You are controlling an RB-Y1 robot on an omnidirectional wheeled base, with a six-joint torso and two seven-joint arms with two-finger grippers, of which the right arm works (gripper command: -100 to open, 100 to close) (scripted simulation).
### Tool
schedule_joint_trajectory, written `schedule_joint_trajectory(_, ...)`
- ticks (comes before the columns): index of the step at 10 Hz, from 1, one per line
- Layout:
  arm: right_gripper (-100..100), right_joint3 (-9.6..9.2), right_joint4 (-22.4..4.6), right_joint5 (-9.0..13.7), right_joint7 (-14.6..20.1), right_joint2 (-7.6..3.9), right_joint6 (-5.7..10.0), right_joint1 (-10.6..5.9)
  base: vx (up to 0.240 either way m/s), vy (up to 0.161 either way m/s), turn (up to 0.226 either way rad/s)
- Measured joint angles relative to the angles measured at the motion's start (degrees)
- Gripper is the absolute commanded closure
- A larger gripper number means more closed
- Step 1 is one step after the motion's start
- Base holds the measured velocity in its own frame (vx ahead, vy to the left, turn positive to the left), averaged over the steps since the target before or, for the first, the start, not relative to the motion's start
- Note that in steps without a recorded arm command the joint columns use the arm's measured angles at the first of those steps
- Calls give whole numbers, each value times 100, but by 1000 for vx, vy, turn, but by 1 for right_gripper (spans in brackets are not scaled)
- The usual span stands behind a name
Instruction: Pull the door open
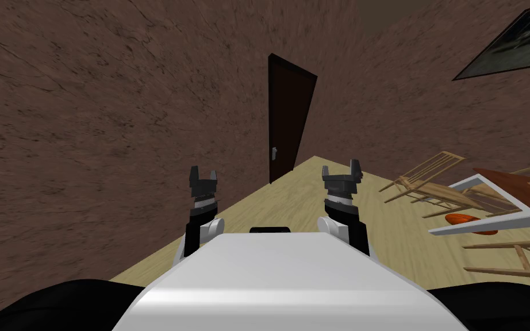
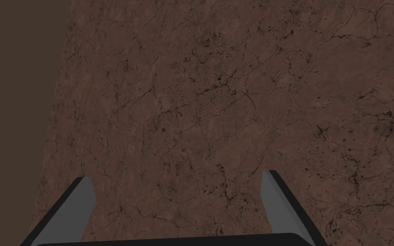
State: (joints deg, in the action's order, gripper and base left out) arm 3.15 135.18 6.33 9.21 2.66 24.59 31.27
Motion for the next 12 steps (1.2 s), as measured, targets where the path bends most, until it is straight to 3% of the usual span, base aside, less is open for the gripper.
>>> schedule_joint_trajectory(3,-100,23,-361,-141,-180,-186,57,-199,111,19,31)
schedule_joint_trajectory(6,-100,-17,-634,-278,-351,-304,161,-290,86,-4,23)
schedule_joint_trajectory(12,-100,-41,-1402,-607,-771,-600,358,-657,102,-19,33)
